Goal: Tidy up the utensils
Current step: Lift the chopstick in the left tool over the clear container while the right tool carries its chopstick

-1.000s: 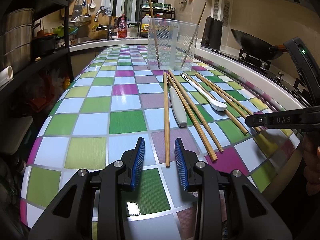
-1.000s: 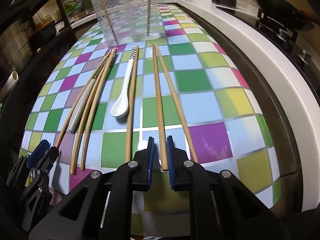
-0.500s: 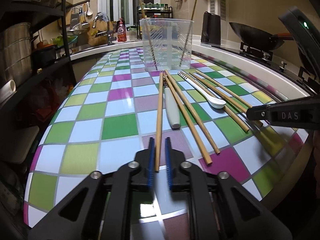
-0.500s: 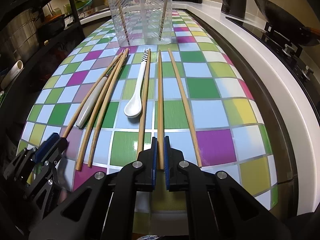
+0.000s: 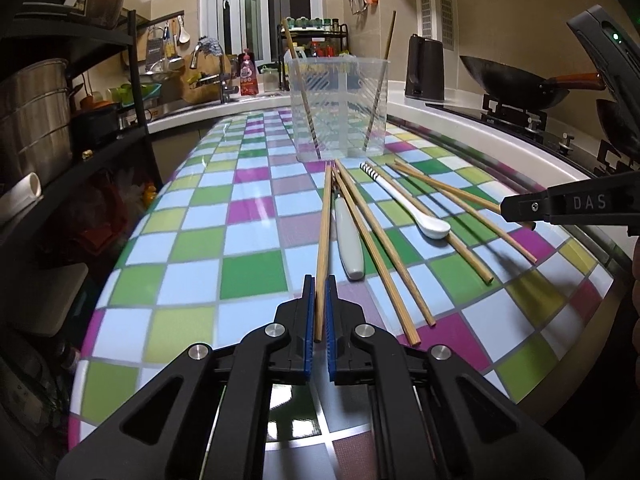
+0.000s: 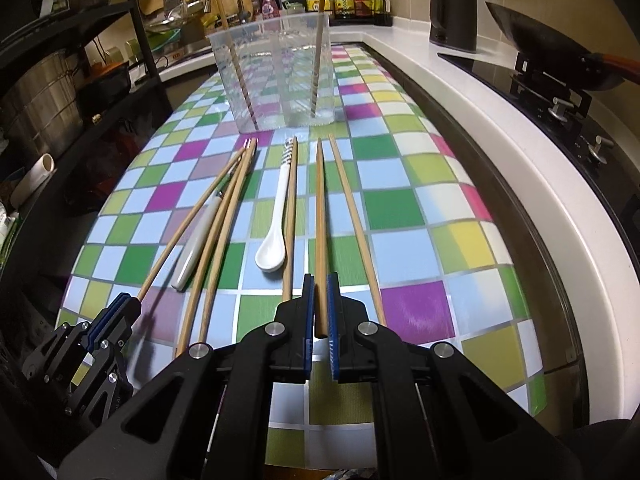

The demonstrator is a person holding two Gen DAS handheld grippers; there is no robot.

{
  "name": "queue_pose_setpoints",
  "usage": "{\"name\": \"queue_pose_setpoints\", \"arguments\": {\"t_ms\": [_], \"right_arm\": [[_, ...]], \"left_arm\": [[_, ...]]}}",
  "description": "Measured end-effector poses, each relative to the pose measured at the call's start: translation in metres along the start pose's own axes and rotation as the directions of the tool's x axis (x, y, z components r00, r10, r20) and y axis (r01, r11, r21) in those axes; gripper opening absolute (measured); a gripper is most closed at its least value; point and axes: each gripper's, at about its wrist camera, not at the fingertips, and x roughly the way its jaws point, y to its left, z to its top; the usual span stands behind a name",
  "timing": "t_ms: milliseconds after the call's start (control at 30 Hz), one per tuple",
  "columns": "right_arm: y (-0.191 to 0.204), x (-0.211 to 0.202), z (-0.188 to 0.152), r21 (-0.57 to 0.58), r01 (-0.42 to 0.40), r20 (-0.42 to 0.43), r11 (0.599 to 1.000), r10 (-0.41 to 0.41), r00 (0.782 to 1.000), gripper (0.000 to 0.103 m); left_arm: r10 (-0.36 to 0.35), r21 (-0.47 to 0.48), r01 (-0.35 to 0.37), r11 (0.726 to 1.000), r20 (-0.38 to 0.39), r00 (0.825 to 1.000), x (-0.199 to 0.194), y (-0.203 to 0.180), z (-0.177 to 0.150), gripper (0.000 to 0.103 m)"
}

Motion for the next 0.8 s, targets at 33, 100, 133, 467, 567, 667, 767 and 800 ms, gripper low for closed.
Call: {"name": "queue_pose_setpoints", "arguments": {"t_ms": [33,100,133,467,567,667,767,800], "right_arm": [[0.000,-0.002,0.001,0.000,0.000,0.009,1.000,0.000,1.000,0.006],[-0.001,-0.006,0.005,0.008,0.000,0.025,1.000,0.000,1.000,0.006],[-0.002,-0.009,0.006,0.011,-0.001,0.033,1.000,0.000,0.999,0.006],[0.002,-0.037,0.021,-0.017,-0.014,0.156,1.000,0.017,0.988,0.006],[0.004,-0.046,0.024,-0.031,-0.005,0.200,1.000,0.011,0.980,0.006],[0.006,-0.056,0.028,-0.053,0.010,0.249,0.999,0.003,0.968,0.006],[0.009,-0.066,0.035,-0.073,0.022,0.295,0.997,0.000,0.956,0.006],[0.009,-0.069,0.038,-0.075,0.020,0.305,0.997,0.004,0.952,0.006]], "left_arm": [[0.002,0.004,-0.002,1.000,0.010,1.000,-0.003,0.000,0.003,0.005],[0.007,0.014,-0.007,1.000,0.029,1.000,-0.009,0.002,0.009,0.005],[0.009,0.019,-0.009,1.000,0.040,0.999,-0.012,0.003,0.013,0.005],[0.046,0.061,-0.056,0.997,0.155,0.987,-0.036,0.010,0.043,0.005],[0.054,0.065,-0.067,0.996,0.188,0.981,-0.040,0.011,0.053,0.005],[0.058,0.061,-0.073,0.995,0.216,0.975,-0.042,0.015,0.066,0.005],[0.057,0.057,-0.073,0.996,0.238,0.970,-0.043,0.019,0.080,0.005],[0.056,0.057,-0.071,0.996,0.243,0.968,-0.043,0.019,0.084,0.005]]}}
